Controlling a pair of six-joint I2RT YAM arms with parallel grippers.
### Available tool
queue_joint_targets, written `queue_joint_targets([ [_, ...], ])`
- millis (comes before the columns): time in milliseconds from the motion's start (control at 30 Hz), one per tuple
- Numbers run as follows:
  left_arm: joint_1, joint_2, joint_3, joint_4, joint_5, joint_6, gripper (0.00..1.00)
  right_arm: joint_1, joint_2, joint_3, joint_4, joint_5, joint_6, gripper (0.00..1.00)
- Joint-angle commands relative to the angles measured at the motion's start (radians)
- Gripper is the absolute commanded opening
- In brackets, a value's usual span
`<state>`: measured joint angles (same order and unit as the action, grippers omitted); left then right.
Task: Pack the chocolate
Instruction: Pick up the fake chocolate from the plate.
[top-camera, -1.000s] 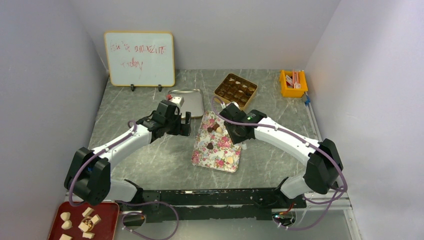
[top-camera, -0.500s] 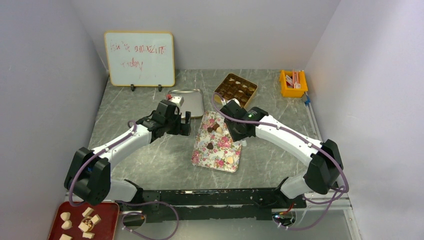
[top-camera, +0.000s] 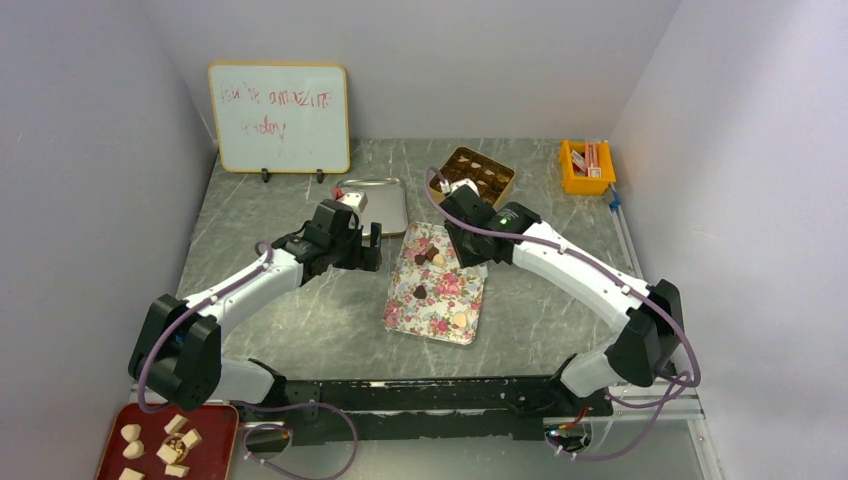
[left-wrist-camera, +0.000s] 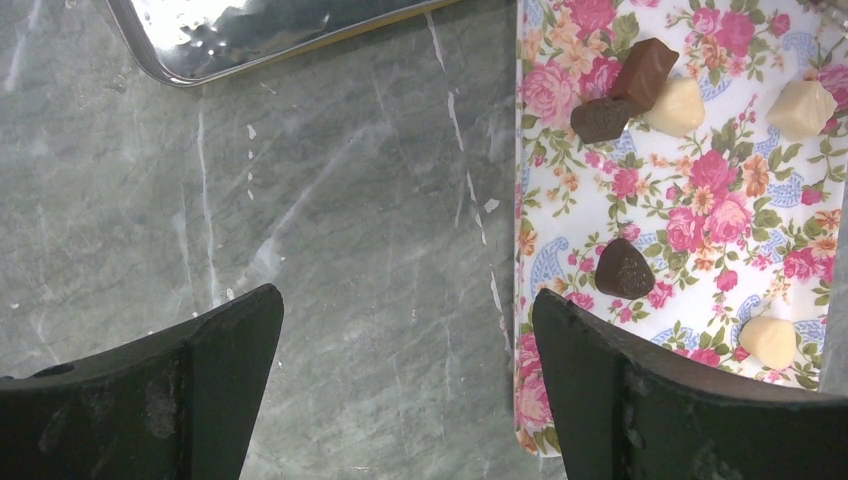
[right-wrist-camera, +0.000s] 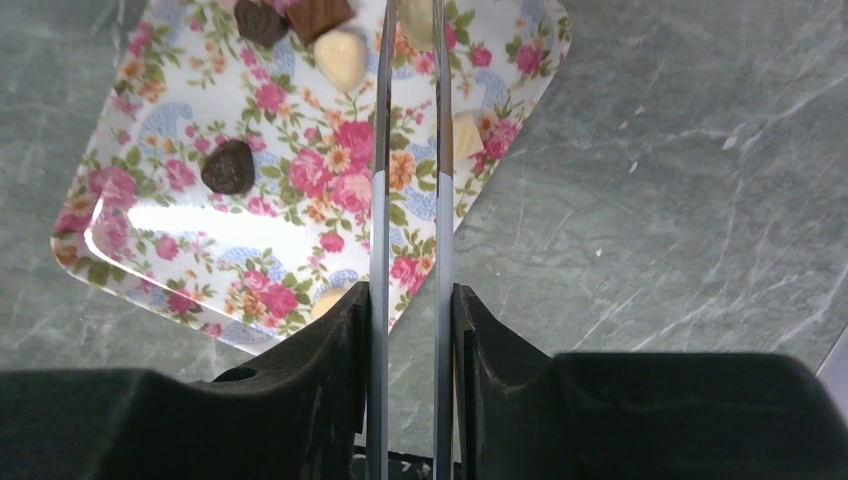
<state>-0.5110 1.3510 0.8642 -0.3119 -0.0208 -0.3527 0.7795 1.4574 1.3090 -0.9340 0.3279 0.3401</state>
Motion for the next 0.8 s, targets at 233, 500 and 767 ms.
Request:
queue_joint_targets([
  [233, 0.006, -0.05, 0.009, 0.007, 0.01, 0.008, 1.0, -0.117, 0.138, 0.237, 0.119, 0.02, -0.073, 0.0],
  [500, 0.01, -0.062, 0.009, -0.002, 0.01, 0.011, 1.0, -0.229, 0.314, 0.448, 0.166, -0.014, -0.14, 0.0],
  [767, 0.014, -0.057, 0.002, 0.002, 0.012, 0.011, 1.0, -0.29, 0.458, 0.57, 0.229, -0.037, -0.163, 0.0],
])
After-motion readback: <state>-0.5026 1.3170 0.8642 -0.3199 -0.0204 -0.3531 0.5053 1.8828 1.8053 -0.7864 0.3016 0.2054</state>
